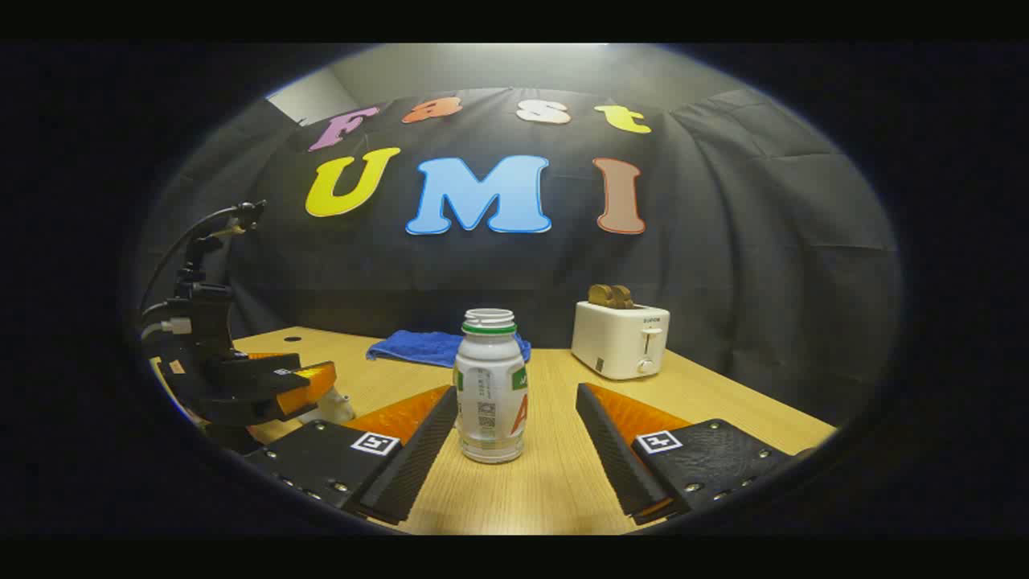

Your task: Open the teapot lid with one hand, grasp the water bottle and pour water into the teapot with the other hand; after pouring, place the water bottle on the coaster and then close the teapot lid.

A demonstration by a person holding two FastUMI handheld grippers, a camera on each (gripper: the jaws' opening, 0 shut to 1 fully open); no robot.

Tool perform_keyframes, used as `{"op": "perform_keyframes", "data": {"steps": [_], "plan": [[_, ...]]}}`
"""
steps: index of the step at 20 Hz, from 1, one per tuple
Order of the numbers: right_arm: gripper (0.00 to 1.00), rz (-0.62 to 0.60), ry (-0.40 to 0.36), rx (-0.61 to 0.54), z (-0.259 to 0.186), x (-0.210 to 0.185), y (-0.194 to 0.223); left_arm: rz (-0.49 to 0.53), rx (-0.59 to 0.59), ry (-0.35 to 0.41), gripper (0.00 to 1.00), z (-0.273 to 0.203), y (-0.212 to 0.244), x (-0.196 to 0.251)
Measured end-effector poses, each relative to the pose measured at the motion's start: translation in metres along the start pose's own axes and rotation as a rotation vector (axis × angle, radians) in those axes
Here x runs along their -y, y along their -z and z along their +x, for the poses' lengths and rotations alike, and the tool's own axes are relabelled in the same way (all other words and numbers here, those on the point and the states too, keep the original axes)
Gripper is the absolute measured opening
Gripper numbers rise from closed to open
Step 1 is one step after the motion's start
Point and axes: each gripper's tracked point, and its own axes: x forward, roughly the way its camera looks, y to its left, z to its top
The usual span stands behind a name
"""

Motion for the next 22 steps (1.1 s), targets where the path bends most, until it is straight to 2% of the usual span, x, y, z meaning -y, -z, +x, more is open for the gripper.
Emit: {"op": "perform_keyframes", "data": {"steps": [3,4,7,13,14,16,18,19,22], "plan": [[0.92,0.005,0.005,-0.014,0.002,0.004,0.005,-0.005,-0.024,0.006,0.7,0.003,0.009,0.002],[0.92,0.008,0.007,-0.017,0.002,0.005,0.006,0.0,-0.024,0.004,0.61,0.003,0.009,0.003],[0.92,0.016,0.013,-0.022,0.003,0.009,0.009,0.015,-0.029,-0.005,0.6,0.001,0.008,0.002],[0.91,0.021,0.014,-0.031,0.003,0.011,0.013,0.044,-0.024,-0.006,0.45,0.005,0.005,0.002],[0.91,0.023,0.016,-0.033,0.003,0.012,0.013,0.043,-0.022,-0.009,0.41,0.006,0.006,0.002],[0.92,0.03,0.019,-0.036,0.003,0.013,0.015,0.057,-0.027,-0.009,0.26,0.006,0.005,0.002],[0.91,0.035,0.019,-0.042,0.003,0.013,0.017,0.065,-0.027,-0.017,0.19,0.006,0.005,0.001],[0.91,0.035,0.017,-0.047,0.004,0.013,0.02,0.062,-0.026,-0.02,0.2,0.006,0.004,0.001],[0.92,0.04,0.007,-0.058,0.003,0.012,0.023,0.059,-0.023,-0.02,0.13,0.006,0.005,0.002]]}}
